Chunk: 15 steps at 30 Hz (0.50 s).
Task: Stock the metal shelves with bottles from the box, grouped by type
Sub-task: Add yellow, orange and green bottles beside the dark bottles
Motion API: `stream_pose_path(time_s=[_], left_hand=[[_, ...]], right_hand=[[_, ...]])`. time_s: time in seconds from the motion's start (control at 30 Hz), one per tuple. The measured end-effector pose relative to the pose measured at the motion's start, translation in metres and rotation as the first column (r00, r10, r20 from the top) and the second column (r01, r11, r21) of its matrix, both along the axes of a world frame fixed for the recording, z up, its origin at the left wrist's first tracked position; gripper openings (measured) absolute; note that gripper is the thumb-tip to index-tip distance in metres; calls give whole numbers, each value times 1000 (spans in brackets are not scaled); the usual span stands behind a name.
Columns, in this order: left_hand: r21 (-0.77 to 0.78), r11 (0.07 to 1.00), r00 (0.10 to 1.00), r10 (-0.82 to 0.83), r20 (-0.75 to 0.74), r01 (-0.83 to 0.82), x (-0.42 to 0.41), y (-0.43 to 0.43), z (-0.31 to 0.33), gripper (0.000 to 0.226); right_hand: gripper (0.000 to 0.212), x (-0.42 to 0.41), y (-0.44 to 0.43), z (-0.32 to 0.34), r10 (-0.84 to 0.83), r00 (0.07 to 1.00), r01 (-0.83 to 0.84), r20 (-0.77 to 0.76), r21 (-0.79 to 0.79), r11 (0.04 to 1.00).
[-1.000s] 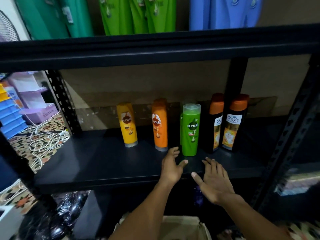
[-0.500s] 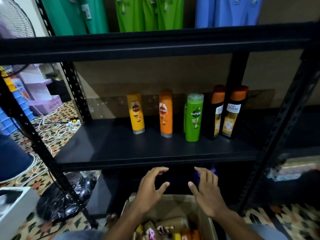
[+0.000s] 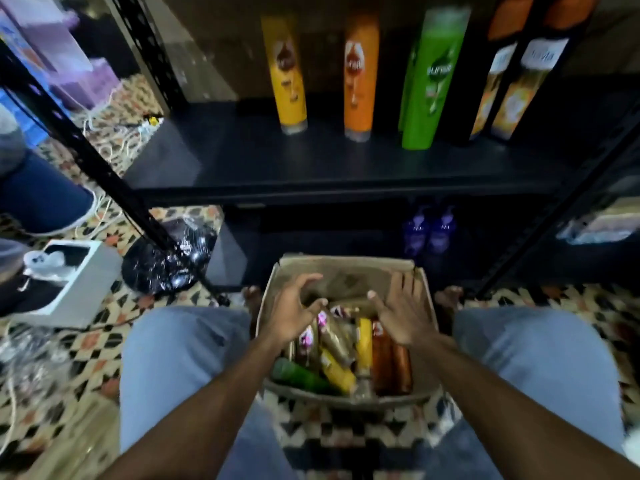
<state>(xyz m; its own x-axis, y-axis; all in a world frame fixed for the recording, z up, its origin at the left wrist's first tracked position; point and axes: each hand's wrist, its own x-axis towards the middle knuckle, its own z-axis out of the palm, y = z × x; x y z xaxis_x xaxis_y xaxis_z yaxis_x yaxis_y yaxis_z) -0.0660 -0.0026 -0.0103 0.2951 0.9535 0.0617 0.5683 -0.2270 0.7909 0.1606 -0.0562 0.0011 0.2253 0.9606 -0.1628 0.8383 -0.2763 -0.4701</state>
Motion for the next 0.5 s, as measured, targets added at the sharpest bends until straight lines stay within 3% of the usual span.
stream_pose_path(time_s=[0.27, 0.43, 0.5], left_hand=[[-242, 967, 991, 42, -128, -72, -19, -8, -56, 43], [-395, 917, 957, -59, -283, -60, -26, -7, -87, 46], [-507, 862, 949, -155, -275, -7, -29, -6, -98, 47]], right_hand=[[59, -4, -21, -68, -41, 999, 39, -11, -146, 989], [67, -11, -26, -105, -36, 999, 38, 11, -250, 967], [75, -15, -25, -118, -51, 998, 41, -24, -318, 947]])
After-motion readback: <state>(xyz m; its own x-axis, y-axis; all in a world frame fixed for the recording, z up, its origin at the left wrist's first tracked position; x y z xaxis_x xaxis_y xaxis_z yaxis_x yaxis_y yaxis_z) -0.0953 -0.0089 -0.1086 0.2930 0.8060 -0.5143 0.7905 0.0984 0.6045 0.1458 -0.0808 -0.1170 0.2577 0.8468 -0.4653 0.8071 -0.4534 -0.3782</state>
